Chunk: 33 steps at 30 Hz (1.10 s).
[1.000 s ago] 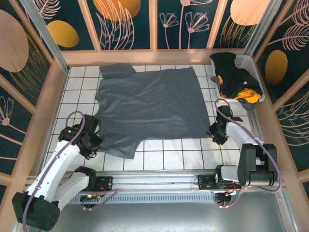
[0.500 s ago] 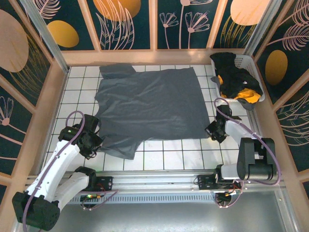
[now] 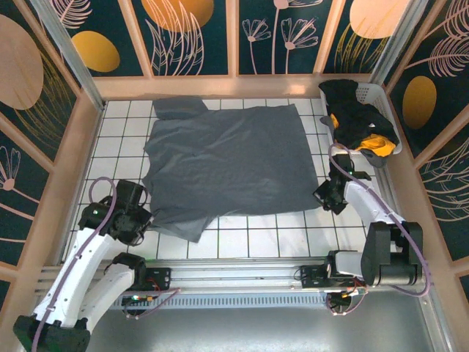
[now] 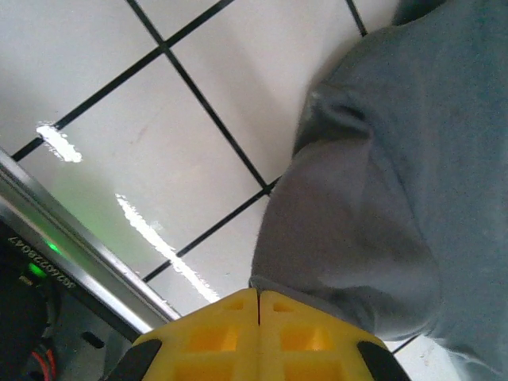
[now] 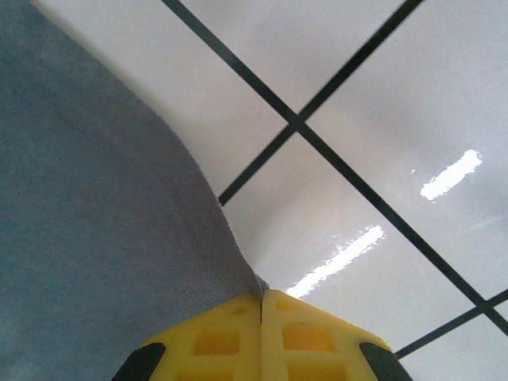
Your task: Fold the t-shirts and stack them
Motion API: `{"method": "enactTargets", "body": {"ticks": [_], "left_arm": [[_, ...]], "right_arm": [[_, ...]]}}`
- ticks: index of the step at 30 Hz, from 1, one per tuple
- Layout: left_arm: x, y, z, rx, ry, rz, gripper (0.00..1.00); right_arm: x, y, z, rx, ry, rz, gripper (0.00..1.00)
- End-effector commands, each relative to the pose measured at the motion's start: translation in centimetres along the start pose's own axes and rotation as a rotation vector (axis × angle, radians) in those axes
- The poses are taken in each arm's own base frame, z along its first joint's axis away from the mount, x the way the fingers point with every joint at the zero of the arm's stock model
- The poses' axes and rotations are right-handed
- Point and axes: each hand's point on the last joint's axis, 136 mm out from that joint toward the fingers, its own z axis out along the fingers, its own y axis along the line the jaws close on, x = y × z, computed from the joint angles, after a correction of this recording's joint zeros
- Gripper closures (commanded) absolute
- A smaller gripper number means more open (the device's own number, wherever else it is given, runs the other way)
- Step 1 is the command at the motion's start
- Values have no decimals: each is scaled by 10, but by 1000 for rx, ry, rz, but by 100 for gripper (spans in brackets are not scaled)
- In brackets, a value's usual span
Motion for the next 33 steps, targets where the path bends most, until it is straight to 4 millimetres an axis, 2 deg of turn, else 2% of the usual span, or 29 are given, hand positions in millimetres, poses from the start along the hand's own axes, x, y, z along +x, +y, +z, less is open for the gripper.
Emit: {"method": "enactTargets", "body": {"ticks": [1,7,8,10,14,20,24,33], "left_arm": [[-21,-48,-17,141,-77,-36,100],[-53,-119,-37,263,-175,-21,100],[-54,-126,-35,259,-174,-15,100],[-61,-153,-34,312,-182,1,100],[-74,-184,-34,328,-214,38,100],[-100,-221,-41,367,-278,72,100],[-114,-235,-35,349,-298,95,100],[-145,-241,-25,326,-367,101,100]], "right_arm": [[-7,15,-6,-16,12,1,100],[-31,47,-14,-74,-13,26,100],[-35,52,-15,-85,-16,31,100],[-44,65,-14,-110,-19,44,100],[-62,87,-16,-136,-33,61,100],[-85,106,-12,-139,-62,80,100],[-96,120,-8,-154,-65,81,100],[-121,143,5,-151,-80,76,100]]}}
